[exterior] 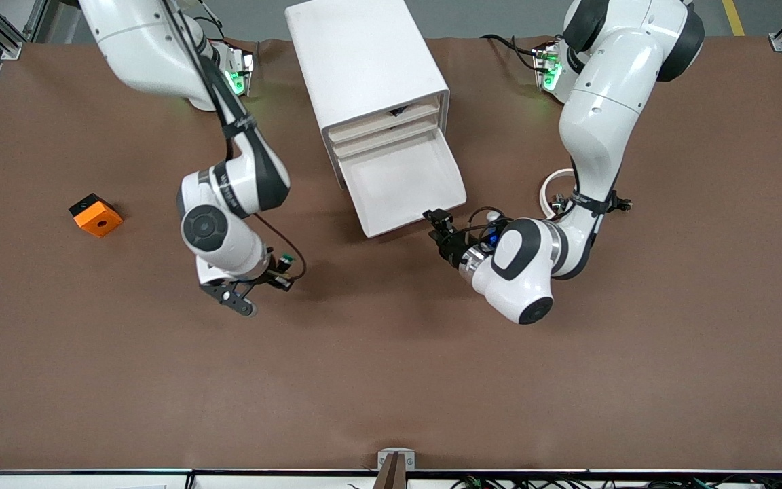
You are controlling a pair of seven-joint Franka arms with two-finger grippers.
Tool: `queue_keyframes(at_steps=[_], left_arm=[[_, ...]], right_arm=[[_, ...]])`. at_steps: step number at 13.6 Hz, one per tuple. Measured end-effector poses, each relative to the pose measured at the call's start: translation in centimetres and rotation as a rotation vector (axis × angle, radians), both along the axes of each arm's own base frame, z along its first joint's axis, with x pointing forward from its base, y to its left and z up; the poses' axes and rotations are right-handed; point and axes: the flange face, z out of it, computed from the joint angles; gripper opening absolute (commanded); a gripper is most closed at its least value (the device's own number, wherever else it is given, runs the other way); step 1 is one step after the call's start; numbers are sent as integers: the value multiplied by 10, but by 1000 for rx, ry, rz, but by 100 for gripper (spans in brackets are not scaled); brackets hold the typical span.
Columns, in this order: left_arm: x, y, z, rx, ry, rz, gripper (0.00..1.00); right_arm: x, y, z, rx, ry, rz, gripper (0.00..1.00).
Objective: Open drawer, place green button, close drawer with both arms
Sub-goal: 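Carry the blue button over the open drawer with the right gripper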
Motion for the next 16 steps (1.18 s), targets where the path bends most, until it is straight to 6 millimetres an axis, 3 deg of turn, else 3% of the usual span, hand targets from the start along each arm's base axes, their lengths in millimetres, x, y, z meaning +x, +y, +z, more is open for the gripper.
queue_keyframes(at_steps=[4,7,9,12,14,16], left_arm=[[33,46,24,51,-97,30,100],[44,71,64,143,-246,-102,100],[46,78,103,219,-342,-175,100],[46,87,151,264,-465,-288,100],[41,85,166,267,-525,-418,100],[27,71,170,255,-564,-579,100]], right_arm=[[-39,80,51,7,8,-106,0],[-81,148,75,6,14,-191,0],[-110,182,76,-2,13,-229,0],[-143,214,66,-29,6,-285,0],[-160,234,56,-21,-6,-325,0],[-177,250,41,-18,-12,-342,0]])
